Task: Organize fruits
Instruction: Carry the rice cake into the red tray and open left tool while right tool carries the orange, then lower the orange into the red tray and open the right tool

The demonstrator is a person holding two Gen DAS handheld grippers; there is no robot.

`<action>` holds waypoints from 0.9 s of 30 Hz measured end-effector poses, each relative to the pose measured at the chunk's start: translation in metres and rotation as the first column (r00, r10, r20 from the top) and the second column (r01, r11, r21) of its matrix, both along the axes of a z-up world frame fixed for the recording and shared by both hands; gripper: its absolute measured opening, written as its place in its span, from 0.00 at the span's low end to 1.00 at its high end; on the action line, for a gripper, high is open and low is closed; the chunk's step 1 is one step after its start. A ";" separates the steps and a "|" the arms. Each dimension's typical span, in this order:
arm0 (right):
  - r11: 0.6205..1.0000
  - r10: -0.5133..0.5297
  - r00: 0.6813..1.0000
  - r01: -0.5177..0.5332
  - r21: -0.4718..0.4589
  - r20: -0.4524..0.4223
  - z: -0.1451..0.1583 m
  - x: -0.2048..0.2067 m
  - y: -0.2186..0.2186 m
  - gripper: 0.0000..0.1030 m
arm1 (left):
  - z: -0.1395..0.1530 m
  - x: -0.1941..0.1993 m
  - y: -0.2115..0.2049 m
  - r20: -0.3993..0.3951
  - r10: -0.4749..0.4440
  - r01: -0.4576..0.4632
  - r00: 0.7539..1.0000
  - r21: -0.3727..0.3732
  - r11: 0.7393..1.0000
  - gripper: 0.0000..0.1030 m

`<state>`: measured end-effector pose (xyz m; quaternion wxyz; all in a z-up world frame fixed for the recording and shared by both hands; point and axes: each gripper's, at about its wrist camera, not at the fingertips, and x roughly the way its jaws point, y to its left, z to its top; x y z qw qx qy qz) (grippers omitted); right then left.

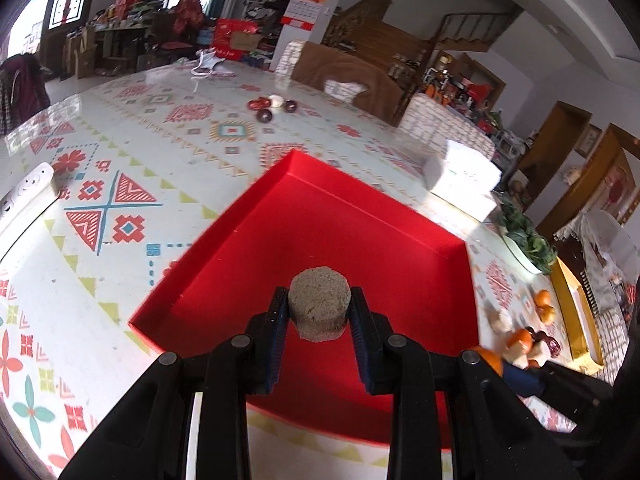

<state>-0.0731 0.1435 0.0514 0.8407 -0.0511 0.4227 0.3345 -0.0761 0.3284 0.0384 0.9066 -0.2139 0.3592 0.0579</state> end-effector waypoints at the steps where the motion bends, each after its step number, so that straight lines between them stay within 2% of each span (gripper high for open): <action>1: 1.000 0.009 1.000 -0.009 -0.010 -0.002 -0.003 0.001 0.007 0.39 | -0.003 0.003 0.004 -0.007 0.005 -0.005 1.000 -0.003 1.000 0.28; 10: 0.997 0.040 0.999 -0.041 -0.057 -0.030 -0.031 0.011 0.039 0.39 | -0.011 0.010 0.016 -0.012 0.009 -0.009 1.000 -0.032 0.999 0.31; 15: 0.997 0.036 0.999 -0.038 -0.064 -0.032 -0.038 0.012 0.042 0.40 | -0.009 0.007 0.019 0.005 0.019 -0.019 1.000 -0.052 0.998 0.45; 17: 0.998 0.033 0.999 -0.035 -0.051 -0.023 -0.035 0.010 0.040 0.46 | -0.006 0.004 0.020 0.013 0.027 -0.026 1.000 -0.062 0.998 0.51; 18: 0.999 0.031 0.999 -0.032 -0.043 -0.016 -0.033 0.010 0.039 0.53 | -0.005 0.003 0.021 0.017 0.031 -0.030 0.999 -0.064 0.997 0.54; 19: 0.999 0.028 1.000 -0.028 -0.034 -0.003 -0.029 0.008 0.037 0.56 | -0.003 0.001 0.021 0.021 0.038 -0.037 0.999 -0.066 0.997 0.54; 23: 1.000 0.015 1.000 -0.015 -0.004 0.021 -0.016 0.004 0.028 0.56 | 0.005 -0.007 0.021 0.028 0.051 -0.049 0.998 -0.069 0.996 0.57; 27: 0.999 -0.026 0.998 0.024 0.039 0.054 0.004 -0.002 0.000 0.56 | 0.019 -0.019 0.015 0.046 0.054 -0.051 0.997 -0.059 0.997 0.61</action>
